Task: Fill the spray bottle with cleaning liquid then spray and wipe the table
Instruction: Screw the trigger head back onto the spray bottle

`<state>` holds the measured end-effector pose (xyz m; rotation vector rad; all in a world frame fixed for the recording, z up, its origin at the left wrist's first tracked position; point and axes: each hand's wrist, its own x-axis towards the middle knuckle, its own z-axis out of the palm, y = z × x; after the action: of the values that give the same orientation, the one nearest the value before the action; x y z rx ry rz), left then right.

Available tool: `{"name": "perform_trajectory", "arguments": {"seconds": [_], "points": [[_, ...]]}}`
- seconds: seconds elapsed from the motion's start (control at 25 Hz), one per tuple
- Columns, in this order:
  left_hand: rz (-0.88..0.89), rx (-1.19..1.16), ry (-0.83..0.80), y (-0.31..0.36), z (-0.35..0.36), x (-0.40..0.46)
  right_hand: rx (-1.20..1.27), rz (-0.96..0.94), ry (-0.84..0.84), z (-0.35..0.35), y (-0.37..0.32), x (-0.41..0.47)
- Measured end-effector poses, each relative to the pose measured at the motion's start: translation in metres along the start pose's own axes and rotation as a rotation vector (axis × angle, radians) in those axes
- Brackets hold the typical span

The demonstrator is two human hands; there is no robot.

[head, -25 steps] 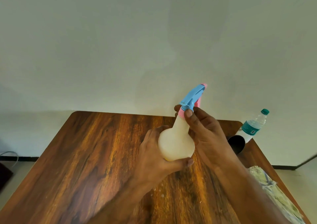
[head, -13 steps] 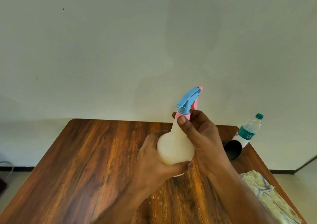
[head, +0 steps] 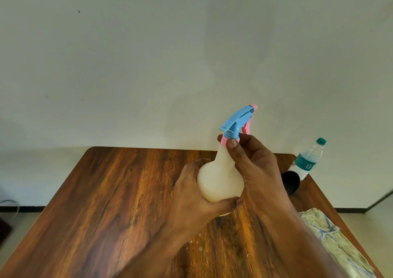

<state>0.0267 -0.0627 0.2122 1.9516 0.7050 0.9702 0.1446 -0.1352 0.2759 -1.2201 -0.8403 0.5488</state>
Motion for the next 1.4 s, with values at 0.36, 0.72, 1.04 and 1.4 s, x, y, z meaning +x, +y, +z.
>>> {"name": "perform_trajectory", "arguments": {"seconds": [0.36,0.72,1.04,1.4], "points": [[-0.003,-0.023,-0.033,0.004,0.002,-0.002,-0.018,-0.010,-0.005,-0.004,-0.004,0.000],[-0.009,-0.024,-0.043,0.000,0.006,-0.002,0.014,0.048,0.016,-0.007,-0.001,-0.002],[-0.033,-0.066,-0.096,-0.008,0.006,-0.002,0.113,0.078,-0.188,-0.021,-0.007,0.000],[-0.076,-0.080,-0.158,-0.009,0.005,-0.002,-0.085,0.051,-0.209,-0.019,-0.001,0.001]]}}
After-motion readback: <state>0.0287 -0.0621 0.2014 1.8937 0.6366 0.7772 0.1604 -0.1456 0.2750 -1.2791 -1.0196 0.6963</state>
